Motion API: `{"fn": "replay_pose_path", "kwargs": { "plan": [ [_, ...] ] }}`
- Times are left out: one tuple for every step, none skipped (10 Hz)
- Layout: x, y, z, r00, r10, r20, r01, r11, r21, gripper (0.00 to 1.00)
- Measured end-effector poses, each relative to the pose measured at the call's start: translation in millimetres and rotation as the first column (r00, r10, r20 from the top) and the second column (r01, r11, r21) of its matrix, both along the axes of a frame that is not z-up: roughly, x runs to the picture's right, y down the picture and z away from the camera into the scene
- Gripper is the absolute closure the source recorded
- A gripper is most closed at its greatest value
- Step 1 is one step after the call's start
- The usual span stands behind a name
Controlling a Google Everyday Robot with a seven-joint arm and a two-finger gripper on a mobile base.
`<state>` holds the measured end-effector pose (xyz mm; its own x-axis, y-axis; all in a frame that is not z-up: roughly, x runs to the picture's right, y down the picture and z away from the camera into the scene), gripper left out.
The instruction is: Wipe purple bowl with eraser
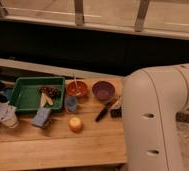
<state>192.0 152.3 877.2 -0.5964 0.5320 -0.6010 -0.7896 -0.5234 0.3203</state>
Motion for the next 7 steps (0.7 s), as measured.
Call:
{"fn": "replay_pose_path", "kwargs": {
  "plan": [
    [-1.4,4.4,3.8,1.000,0.004,0.004,-0.004,0.9999,-0.014,0.30],
    [-3.0,6.6,6.6,1.000,0.007,0.007,-0.007,0.9997,-0.021,0.38],
    [-5.6,8.7,8.5,1.000,0.010,0.013,-0.009,0.9996,-0.028,0.49],
    [-7.3,9.8,9.1,1.000,0.008,0.017,-0.008,0.9995,-0.031,0.59],
    [-7.0,10.2,8.3,1.000,0.006,0.018,-0.006,0.9995,-0.033,0.71],
    [-4.7,9.8,6.9,1.000,0.011,0.014,-0.010,0.9994,-0.032,0.81],
    [-5.2,8.8,6.6,1.000,0.010,0.015,-0.010,0.9995,-0.031,0.89]
  ]
}}
